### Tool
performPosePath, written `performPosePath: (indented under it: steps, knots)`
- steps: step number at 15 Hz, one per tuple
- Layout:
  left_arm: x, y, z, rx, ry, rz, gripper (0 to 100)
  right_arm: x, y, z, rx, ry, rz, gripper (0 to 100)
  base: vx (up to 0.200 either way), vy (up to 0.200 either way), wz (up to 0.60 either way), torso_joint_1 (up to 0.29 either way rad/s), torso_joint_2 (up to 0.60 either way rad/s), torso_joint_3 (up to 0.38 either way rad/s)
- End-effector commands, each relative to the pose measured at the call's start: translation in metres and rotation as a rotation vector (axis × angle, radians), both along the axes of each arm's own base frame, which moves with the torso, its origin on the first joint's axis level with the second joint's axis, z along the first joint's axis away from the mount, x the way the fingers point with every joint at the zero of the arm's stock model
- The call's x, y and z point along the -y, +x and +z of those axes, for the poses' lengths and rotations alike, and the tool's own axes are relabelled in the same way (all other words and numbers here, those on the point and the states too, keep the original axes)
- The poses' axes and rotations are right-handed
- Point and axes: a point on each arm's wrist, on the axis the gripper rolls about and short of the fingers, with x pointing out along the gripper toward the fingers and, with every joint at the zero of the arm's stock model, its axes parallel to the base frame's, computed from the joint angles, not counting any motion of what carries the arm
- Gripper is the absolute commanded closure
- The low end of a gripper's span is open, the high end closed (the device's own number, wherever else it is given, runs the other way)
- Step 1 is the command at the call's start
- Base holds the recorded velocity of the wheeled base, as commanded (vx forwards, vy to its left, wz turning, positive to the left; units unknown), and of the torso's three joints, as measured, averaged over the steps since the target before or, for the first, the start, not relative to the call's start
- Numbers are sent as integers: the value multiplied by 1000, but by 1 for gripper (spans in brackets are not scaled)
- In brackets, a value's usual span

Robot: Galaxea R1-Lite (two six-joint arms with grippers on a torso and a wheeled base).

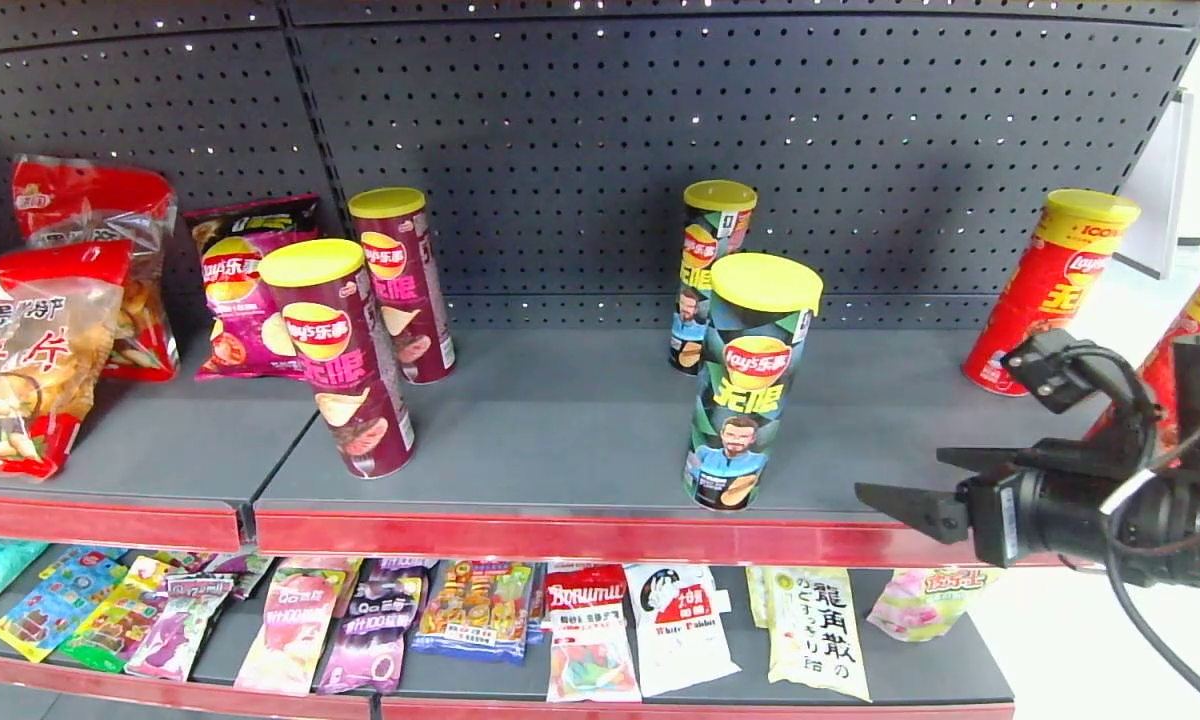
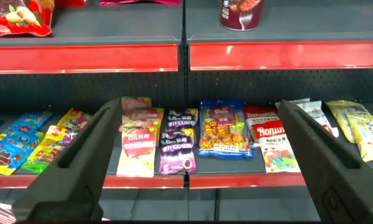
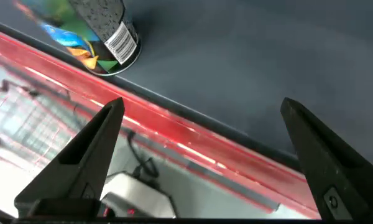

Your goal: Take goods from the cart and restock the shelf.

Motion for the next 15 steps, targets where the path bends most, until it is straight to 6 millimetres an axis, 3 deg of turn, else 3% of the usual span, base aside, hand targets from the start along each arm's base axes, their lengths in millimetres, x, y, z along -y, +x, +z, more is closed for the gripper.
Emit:
performPosePath:
  steps: [1, 15]
  knots:
    - [0, 0, 0, -3, 3, 0, 0, -17, 27, -15, -88, 11, 9, 0, 0, 0, 0, 0, 0, 0]
    - [0, 0, 0, -3, 7, -3, 0, -36, 63, -29, -106, -60, 17, 0, 0, 0, 0, 0, 0, 0]
